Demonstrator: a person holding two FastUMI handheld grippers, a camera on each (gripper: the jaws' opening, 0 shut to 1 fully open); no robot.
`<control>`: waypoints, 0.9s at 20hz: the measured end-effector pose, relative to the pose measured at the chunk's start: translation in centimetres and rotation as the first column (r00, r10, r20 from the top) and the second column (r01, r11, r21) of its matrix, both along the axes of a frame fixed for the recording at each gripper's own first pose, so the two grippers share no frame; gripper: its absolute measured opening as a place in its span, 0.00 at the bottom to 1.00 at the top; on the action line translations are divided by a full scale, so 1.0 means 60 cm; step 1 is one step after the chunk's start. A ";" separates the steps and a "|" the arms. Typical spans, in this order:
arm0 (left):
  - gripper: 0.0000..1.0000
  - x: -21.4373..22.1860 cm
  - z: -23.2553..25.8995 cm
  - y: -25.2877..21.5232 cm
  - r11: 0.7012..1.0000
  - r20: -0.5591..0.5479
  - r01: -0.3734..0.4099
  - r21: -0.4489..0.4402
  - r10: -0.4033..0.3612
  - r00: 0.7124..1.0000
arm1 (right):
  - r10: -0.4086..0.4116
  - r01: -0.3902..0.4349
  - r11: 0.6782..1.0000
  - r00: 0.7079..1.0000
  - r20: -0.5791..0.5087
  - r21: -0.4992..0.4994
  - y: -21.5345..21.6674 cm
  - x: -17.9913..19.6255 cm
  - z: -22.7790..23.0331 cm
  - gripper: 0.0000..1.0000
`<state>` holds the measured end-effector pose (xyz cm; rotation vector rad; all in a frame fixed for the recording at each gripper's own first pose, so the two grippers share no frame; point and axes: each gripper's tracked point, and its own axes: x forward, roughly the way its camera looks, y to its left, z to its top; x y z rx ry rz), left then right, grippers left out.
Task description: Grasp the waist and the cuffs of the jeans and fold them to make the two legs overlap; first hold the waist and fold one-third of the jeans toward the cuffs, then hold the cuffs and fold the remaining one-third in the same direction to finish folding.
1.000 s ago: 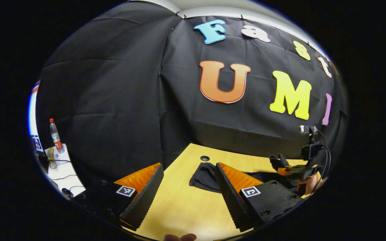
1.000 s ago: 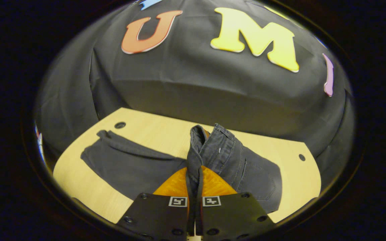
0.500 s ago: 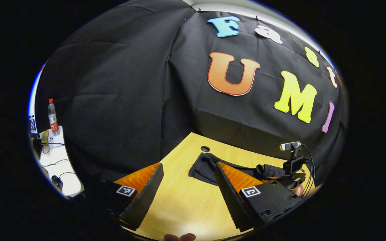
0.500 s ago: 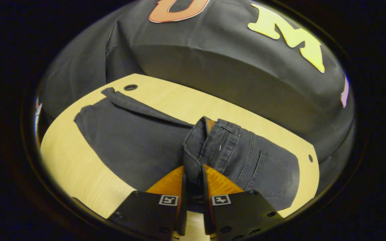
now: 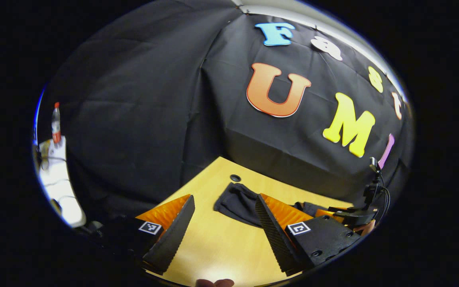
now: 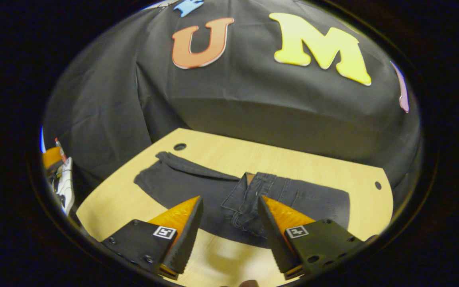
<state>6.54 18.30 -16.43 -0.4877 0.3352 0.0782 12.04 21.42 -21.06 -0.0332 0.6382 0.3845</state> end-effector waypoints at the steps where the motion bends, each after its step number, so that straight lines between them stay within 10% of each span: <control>1: 0.98 0.008 -0.010 -0.017 0.996 0.004 0.023 -0.085 -0.023 1.000 | 0.004 -0.004 1.000 1.000 0.020 0.001 -0.021 -0.012 0.032 0.92; 7: 0.99 0.068 -0.130 -0.057 0.837 -0.148 -0.070 -0.543 -0.014 0.989 | -0.044 0.045 0.999 0.996 0.073 -0.011 -0.163 -0.086 0.165 0.90; 13: 1.00 0.151 -0.241 -0.075 0.620 -0.315 -0.244 -0.746 -0.006 0.949 | -0.188 0.190 0.981 0.981 0.051 -0.043 -0.291 -0.129 0.181 0.94; 18: 0.98 0.193 -0.295 -0.073 0.626 -0.368 -0.302 -0.719 0.026 0.930 | -0.286 0.286 0.958 0.958 0.023 -0.012 -0.348 -0.131 0.180 0.90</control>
